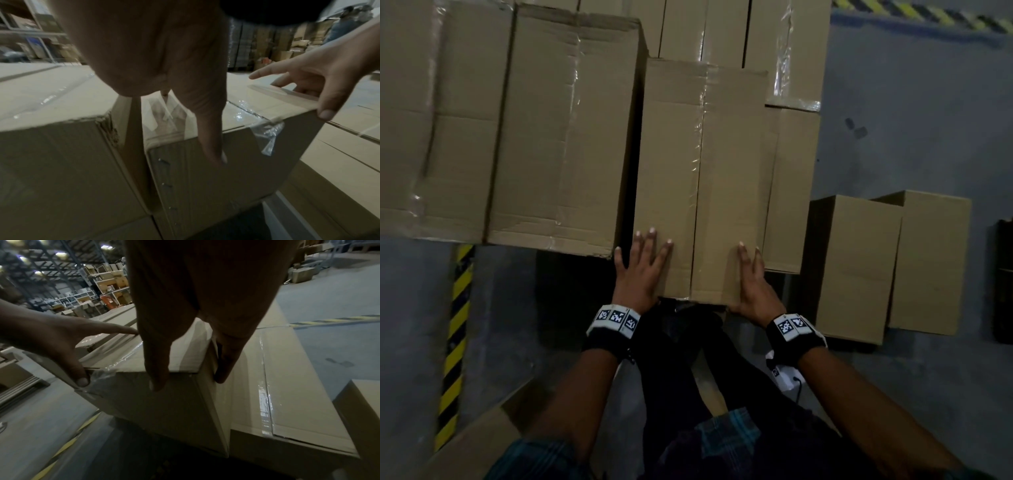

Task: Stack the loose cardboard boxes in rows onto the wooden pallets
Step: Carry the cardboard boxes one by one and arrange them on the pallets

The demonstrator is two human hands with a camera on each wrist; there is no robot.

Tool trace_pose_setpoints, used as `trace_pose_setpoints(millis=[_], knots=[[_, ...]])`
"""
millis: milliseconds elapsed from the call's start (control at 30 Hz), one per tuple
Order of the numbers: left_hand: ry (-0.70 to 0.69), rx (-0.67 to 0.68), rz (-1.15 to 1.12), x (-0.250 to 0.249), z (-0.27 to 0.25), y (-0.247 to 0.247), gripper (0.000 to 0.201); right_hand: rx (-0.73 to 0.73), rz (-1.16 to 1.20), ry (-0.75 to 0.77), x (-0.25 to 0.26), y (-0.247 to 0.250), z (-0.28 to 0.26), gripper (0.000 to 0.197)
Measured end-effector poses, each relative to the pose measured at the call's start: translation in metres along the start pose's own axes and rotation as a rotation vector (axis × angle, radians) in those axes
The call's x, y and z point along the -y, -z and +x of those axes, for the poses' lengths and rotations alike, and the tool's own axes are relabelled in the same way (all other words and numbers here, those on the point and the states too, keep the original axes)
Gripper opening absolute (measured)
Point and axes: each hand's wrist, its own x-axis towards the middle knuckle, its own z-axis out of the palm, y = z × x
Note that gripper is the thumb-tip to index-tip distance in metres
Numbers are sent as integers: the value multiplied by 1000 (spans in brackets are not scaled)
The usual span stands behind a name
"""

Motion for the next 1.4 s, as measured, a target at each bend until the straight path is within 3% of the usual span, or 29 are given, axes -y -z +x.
trace_pose_setpoints(millis=[333, 533, 867, 1100, 1400], knots=[[71, -129, -81, 41, 22, 20, 129, -49, 59, 53, 25, 6, 37, 147], [48, -107, -206, 53, 27, 18, 128, -86, 68, 19, 26, 4, 44, 150], [15, -109, -166, 60, 27, 19, 130, -114, 108, 11, 23, -1, 47, 152], [-36, -135, -149, 68, 27, 24, 111, -97, 69, 0, 29, 4, 42, 147], [-102, -144, -181, 76, 22, 26, 103, -154, 23, -70, 44, -9, 27, 127]])
